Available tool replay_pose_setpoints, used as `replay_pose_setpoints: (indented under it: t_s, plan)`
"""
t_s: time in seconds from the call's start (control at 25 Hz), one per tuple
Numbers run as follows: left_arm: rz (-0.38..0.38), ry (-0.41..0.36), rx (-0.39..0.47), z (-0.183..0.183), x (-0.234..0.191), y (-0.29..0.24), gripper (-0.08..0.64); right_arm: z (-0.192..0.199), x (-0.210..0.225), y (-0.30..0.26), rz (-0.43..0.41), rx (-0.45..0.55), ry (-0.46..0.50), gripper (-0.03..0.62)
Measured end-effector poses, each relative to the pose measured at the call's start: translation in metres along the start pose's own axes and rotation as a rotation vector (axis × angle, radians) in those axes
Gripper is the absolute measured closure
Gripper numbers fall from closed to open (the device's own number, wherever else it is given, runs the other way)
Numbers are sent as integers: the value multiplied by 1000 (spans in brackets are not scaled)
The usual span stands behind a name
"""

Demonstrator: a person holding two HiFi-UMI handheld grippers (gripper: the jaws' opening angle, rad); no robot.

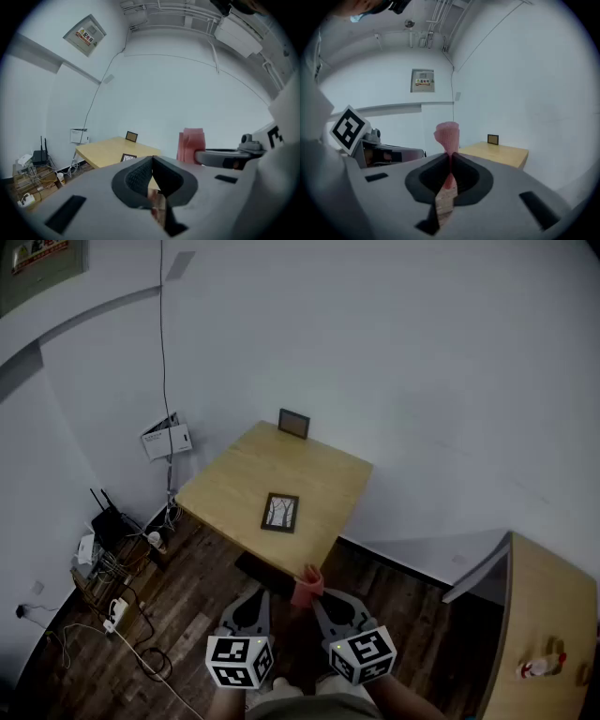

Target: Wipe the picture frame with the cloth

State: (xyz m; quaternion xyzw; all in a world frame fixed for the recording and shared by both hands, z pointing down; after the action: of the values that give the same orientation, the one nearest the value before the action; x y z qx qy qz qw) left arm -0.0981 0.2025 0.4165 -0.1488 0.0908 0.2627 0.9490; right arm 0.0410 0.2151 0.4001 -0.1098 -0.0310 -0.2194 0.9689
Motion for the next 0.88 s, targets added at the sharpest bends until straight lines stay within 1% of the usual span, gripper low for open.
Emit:
replay_pose_setpoints:
  t_s: [0.2, 0.48, 0.56, 0.64, 0.72, 0.88]
  plan:
    - [-11, 3, 3, 2, -2, 2, 555, 3, 8, 0, 9, -11, 22, 577]
    - [11, -2, -4, 0, -11, 10, 555, 5, -5, 0, 29, -11, 10, 577]
    - [19, -3, -9, 1, -14, 12, 555, 6, -10, 0, 16, -2, 7, 578]
    - [28, 1, -16, 3, -19, 13, 555, 6, -15, 0, -3, 14, -19, 577]
    - [29, 17, -21, 6, -25, 13, 555, 6, -17, 0, 1, 11, -29, 577]
    - [15, 61, -24, 12, -35, 6, 555, 7, -13, -2, 18, -22, 3, 577]
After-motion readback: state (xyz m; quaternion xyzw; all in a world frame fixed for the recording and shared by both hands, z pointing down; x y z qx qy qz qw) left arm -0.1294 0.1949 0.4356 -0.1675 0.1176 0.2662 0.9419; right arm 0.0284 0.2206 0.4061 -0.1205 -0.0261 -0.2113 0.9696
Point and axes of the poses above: the fingertips, and each gripper's own axes: y backward along the fingers, x to its right, z out of its underside, the point moved 5 cm from there along y, backward along the fingers, and after that the axes turned 6 degrees about z, right-handed, at the moved point
